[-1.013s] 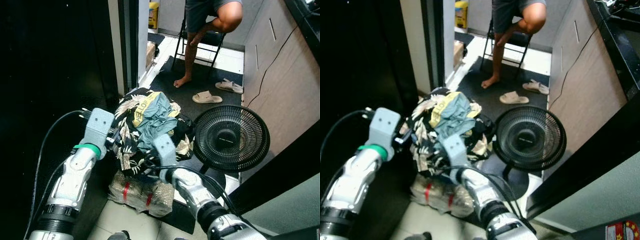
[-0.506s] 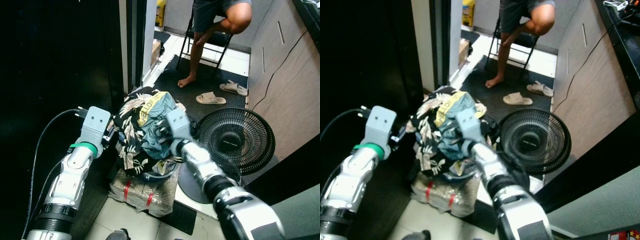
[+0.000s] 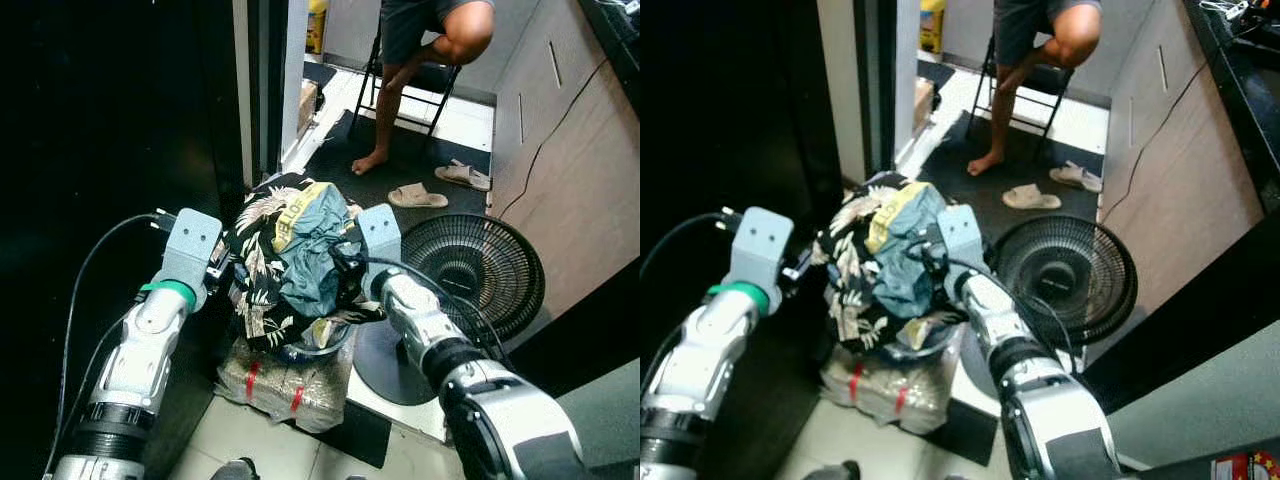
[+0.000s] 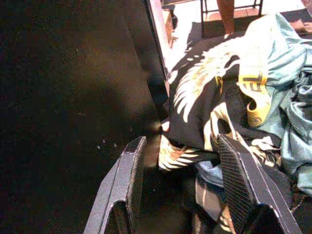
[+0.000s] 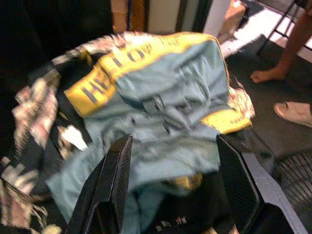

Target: Clothes washing

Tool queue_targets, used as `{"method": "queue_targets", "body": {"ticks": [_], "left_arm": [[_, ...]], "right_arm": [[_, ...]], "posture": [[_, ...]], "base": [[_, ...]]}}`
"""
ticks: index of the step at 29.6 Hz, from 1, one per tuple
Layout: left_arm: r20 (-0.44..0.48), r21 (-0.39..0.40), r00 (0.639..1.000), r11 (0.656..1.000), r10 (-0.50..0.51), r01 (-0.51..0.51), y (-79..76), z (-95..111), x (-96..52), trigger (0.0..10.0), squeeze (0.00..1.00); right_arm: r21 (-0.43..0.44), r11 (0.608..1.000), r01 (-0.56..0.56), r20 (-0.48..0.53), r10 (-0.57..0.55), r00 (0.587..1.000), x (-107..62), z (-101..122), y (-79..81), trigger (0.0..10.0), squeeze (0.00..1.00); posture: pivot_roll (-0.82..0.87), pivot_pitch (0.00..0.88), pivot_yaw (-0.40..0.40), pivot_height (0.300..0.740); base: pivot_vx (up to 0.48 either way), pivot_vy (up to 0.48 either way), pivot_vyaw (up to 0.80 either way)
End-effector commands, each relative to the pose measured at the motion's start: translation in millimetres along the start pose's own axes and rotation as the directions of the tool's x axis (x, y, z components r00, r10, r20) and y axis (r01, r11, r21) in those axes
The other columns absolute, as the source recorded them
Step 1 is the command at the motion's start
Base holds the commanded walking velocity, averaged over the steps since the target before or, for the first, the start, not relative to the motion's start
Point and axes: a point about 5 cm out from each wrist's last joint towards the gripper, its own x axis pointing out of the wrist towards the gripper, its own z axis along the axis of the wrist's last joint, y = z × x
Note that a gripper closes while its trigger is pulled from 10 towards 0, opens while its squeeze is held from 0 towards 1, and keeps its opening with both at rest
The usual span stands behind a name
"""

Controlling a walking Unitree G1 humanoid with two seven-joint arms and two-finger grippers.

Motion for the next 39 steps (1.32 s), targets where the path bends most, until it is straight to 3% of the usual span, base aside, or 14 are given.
{"method": "queue_targets", "body": {"ticks": [1,9,11,12,17,22,39], "left_arm": [[-0.011,-0.032,1.000,0.999,0.006,-0.007,0.2,0.1,-0.9,10.0,0.00],[0.029,-0.029,0.999,0.999,-0.031,0.032,-12.9,11.9,-6.4,10.0,0.00],[0.042,-0.023,0.999,0.999,-0.033,0.034,-14.0,13.0,-7.7,10.0,0.00],[0.058,-0.031,0.998,0.999,-0.017,0.019,-13.1,14.2,-9.4,10.0,0.00],[0.082,-0.061,0.997,0.998,0.012,-0.007,-8.8,17.5,-9.3,10.0,0.00],[0.128,-0.107,0.992,0.994,0.020,-0.006,-11.4,28.7,-8.9,10.0,0.00],[0.190,-0.124,0.982,0.992,0.018,0.005,-16.1,41.0,-5.4,10.0,0.00]], "right_arm": [[0.028,0.999,-0.028,-0.013,0.029,1.000,1.1,-1.1,4.0,10.0,0.00],[0.051,0.999,0.000,0.046,-0.002,0.999,0.7,4.7,1.7,10.0,0.00],[0.062,0.998,0.003,0.092,-0.009,0.996,0.3,10.0,0.4,10.0,0.00],[0.074,0.997,0.011,0.182,-0.024,0.983,-1.2,20.0,-1.6,10.0,0.00],[0.102,0.995,0.015,0.285,-0.043,0.958,-3.8,32.9,-2.6,10.0,0.00],[0.077,0.997,0.005,0.387,-0.035,0.922,-8.9,47.7,-0.6,10.0,0.00],[0.067,0.998,-0.008,0.419,-0.021,0.908,-15.5,48.7,3.5,10.0,0.00]], "posture": [[0.14,0.039,-0.065,0.740],[0.15,0.069,-0.059,0.740],[0.14,0.070,-0.054,0.740],[0.14,0.073,-0.048,0.740],[0.13,0.070,-0.044,0.740],[0.12,0.060,-0.044,0.740],[0.10,0.029,-0.040,0.740]], "base": [[0.000,0.000,0.00],[0.000,0.000,0.00],[0.000,0.000,0.00],[0.000,0.000,0.00],[0.000,0.000,0.00],[0.000,0.000,0.00],[0.000,0.000,0.00]]}}
